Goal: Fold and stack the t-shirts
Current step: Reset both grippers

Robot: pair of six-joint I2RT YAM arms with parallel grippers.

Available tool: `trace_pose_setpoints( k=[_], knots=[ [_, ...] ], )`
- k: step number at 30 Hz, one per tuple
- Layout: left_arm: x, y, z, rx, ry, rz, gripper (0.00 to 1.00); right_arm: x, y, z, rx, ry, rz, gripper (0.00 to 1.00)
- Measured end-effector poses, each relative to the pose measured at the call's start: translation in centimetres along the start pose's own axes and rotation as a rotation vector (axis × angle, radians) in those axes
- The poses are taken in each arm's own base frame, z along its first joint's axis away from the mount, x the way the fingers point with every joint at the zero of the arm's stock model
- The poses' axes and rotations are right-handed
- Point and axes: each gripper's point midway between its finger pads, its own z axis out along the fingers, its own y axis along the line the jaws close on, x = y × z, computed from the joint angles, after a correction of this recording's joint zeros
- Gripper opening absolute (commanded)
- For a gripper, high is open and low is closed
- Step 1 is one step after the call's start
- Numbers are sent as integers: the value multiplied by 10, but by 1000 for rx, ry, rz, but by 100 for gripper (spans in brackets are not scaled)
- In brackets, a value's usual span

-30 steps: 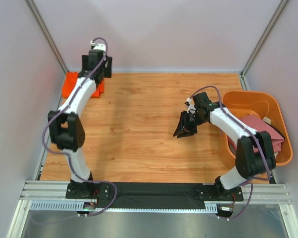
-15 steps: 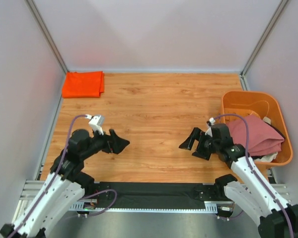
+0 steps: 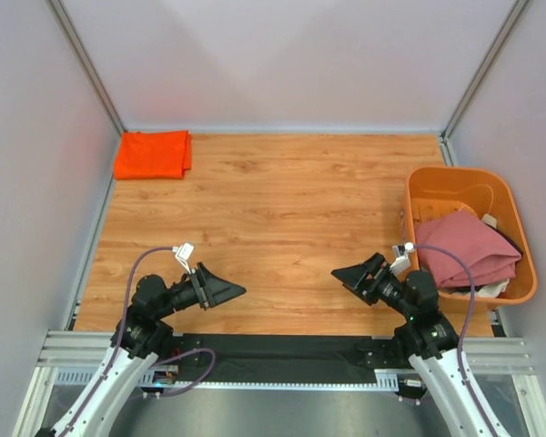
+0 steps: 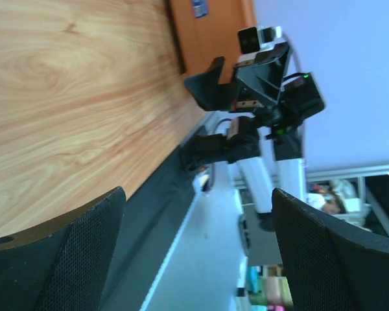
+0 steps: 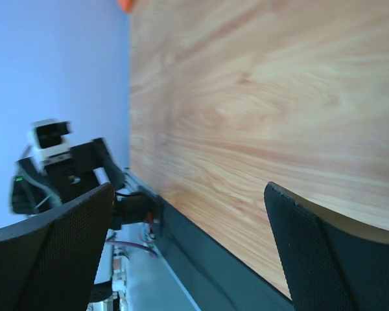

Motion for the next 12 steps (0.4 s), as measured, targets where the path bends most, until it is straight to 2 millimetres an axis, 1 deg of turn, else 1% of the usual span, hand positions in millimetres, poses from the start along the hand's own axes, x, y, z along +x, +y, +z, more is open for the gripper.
trace_pose_setpoints(
  k=[1,3,4,5,8,12],
  knots=[
    [1,-1,3,28,2,-39,100,-3,12,-3,-57,-22,1,100],
    [-3,-13,4,87,-10,-74,100,-6,28,-9,-134,-47,7,100],
    [-5,-18,4,108,-14,-79,100,-6,31,-10,-148,-47,11,100],
    [-7,-25,3,136,-22,-81,100,-6,33,-11,-155,-46,16,100],
    [-11,-38,1,186,-29,-83,100,-5,33,-11,-158,-39,18,100],
    [-8,-40,0,196,-10,-94,100,-3,33,-11,-158,-33,4,100]
  ],
)
